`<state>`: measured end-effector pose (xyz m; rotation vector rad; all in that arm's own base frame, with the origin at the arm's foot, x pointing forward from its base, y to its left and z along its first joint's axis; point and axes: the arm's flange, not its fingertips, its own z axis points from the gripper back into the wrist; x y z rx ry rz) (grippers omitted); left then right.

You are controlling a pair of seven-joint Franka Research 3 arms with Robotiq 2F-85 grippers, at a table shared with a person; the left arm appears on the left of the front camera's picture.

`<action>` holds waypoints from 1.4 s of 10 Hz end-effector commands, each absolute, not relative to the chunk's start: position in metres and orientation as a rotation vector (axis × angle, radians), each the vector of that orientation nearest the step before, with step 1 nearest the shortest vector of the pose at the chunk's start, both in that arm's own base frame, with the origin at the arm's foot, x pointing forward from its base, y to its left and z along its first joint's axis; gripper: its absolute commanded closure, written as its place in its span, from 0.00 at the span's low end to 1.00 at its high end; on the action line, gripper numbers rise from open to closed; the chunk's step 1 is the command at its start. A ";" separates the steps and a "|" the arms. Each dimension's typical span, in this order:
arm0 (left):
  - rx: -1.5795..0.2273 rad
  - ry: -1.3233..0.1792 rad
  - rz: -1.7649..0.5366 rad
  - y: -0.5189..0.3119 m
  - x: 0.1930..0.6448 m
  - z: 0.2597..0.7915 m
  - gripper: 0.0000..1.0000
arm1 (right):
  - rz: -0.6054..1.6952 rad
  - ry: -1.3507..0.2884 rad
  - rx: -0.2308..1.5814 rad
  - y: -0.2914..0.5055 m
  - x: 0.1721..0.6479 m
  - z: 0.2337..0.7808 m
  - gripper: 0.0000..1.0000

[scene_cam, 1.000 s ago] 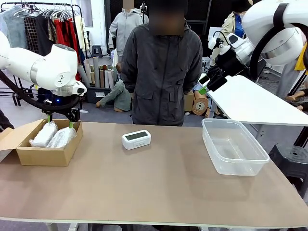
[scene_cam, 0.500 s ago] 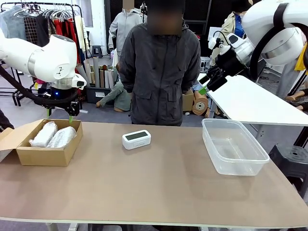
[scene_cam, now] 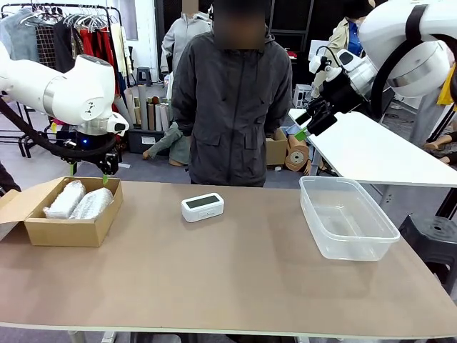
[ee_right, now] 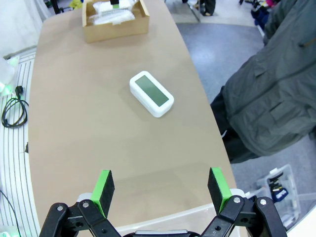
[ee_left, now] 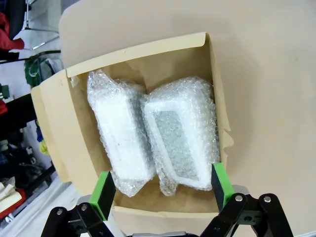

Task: Separate and place wrapped and unwrapped clocks.
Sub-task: Pick up the Digital clock indicated by the person.

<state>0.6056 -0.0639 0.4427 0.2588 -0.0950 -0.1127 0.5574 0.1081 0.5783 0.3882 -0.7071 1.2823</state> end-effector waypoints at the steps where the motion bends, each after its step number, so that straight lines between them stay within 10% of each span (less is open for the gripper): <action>1: 0.257 -0.107 -0.105 -0.062 0.605 0.443 0.00 | 1.284 -0.708 0.380 0.108 0.556 0.579 0.00; 14: -0.701 -0.328 -1.036 -0.041 0.600 0.552 0.00 | 1.284 -0.708 0.380 0.108 0.556 0.579 0.00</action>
